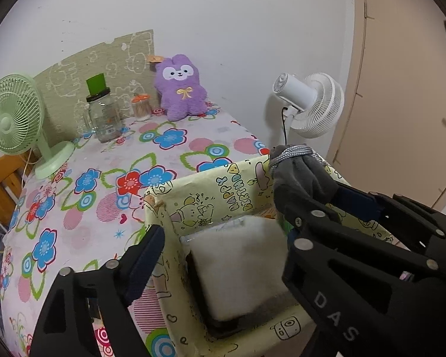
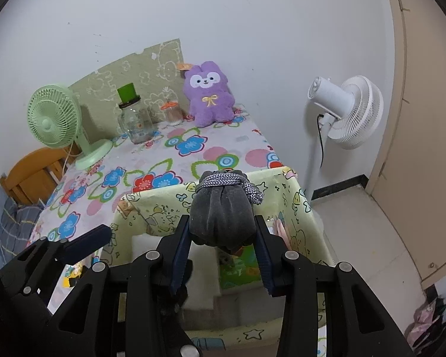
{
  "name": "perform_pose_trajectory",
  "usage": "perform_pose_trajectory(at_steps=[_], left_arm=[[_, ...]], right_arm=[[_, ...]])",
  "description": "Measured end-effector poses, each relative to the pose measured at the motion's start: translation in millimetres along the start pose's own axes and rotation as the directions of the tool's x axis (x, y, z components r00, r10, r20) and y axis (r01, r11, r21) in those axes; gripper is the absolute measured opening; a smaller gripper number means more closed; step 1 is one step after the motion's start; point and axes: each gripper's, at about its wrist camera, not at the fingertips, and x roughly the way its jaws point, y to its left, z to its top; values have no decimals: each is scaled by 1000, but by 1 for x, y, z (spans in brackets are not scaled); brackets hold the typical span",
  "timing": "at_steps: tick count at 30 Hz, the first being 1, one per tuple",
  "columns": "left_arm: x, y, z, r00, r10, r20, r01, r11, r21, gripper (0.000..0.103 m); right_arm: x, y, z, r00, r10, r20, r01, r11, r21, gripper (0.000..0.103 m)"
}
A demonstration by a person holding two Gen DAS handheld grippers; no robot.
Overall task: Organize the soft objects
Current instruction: 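Open the left tool to drop the white cloth into the gift box while the right tool releases the sock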
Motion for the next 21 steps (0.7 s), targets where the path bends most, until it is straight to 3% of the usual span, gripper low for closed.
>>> perform_pose_trajectory(at_steps=[5, 7, 9, 12, 21], left_arm=[[5, 5, 2, 1000, 28, -11, -28, 1000, -5, 89], [7, 8, 3, 999, 36, -13, -36, 999, -8, 90], [8, 11, 2, 999, 39, -15, -39, 999, -15, 91], [9, 15, 3, 999, 43, -21, -44, 999, -23, 93], [4, 20, 2, 999, 47, -17, -47, 998, -29, 93]], right_arm=[[10, 1, 1, 1000, 8, -10, -8, 1000, 16, 45], [12, 3, 2, 1000, 9, -14, -9, 1000, 15, 52], [15, 5, 3, 1000, 14, -20, -13, 1000, 16, 66], [18, 7, 3, 999, 33, -34, -32, 999, 29, 70], [18, 12, 4, 999, 25, -39, -24, 999, 28, 76]])
